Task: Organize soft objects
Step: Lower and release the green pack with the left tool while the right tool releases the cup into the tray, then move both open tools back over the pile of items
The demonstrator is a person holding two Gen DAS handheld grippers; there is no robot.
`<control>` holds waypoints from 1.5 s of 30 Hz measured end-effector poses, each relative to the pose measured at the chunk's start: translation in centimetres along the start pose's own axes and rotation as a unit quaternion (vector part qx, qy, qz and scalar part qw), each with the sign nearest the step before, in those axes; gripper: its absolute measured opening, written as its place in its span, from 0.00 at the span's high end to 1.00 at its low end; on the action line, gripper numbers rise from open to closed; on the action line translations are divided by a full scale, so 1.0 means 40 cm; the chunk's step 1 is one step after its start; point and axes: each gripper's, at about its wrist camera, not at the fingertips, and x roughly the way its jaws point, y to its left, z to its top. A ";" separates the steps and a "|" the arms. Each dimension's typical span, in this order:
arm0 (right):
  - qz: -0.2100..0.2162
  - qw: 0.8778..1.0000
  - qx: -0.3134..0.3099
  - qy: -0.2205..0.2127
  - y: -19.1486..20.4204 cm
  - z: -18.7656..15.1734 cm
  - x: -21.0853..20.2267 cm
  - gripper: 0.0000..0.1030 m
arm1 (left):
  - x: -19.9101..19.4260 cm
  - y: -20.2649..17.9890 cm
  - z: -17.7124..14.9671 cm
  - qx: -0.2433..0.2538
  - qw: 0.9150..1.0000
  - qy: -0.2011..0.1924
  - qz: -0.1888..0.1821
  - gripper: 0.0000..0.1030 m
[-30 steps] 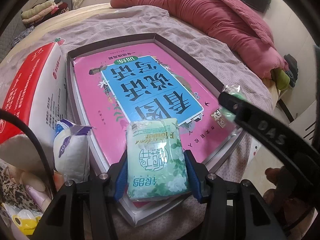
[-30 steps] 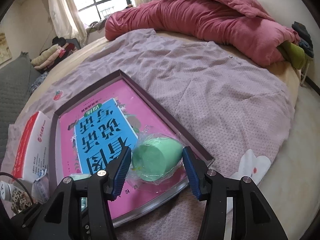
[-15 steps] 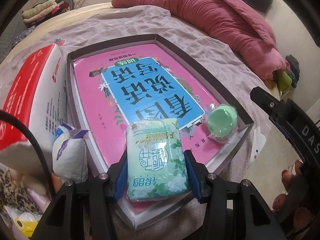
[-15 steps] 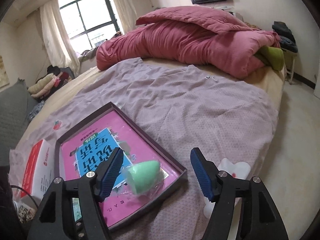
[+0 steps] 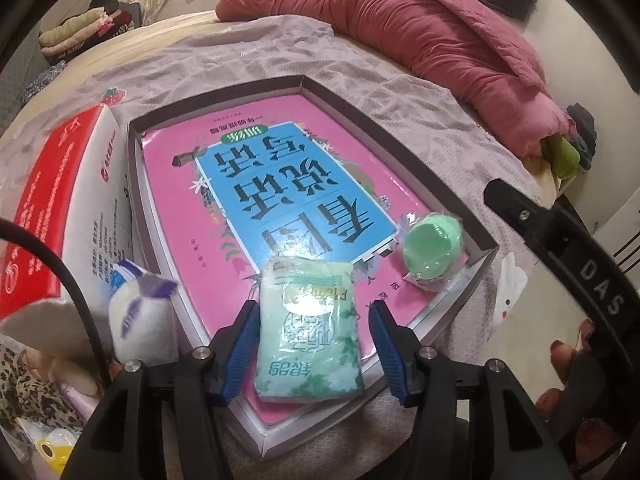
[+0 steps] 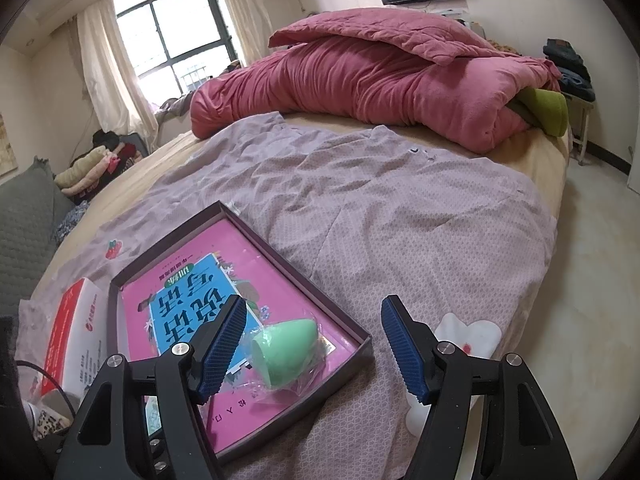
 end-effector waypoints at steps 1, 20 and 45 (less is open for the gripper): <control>0.000 1.000 0.000 0.000 0.000 0.000 0.000 0.30 | -0.004 -0.002 0.001 0.001 1.000 -0.001 -0.001 0.44; -0.004 1.000 0.008 0.002 -0.010 -0.004 0.000 0.29 | -0.111 -0.006 0.003 -0.009 0.999 -0.035 -0.034 0.36; -0.027 0.998 -0.037 -0.051 0.042 -0.007 -0.072 0.28 | -0.339 0.168 -0.075 -0.075 0.993 -0.088 0.015 0.34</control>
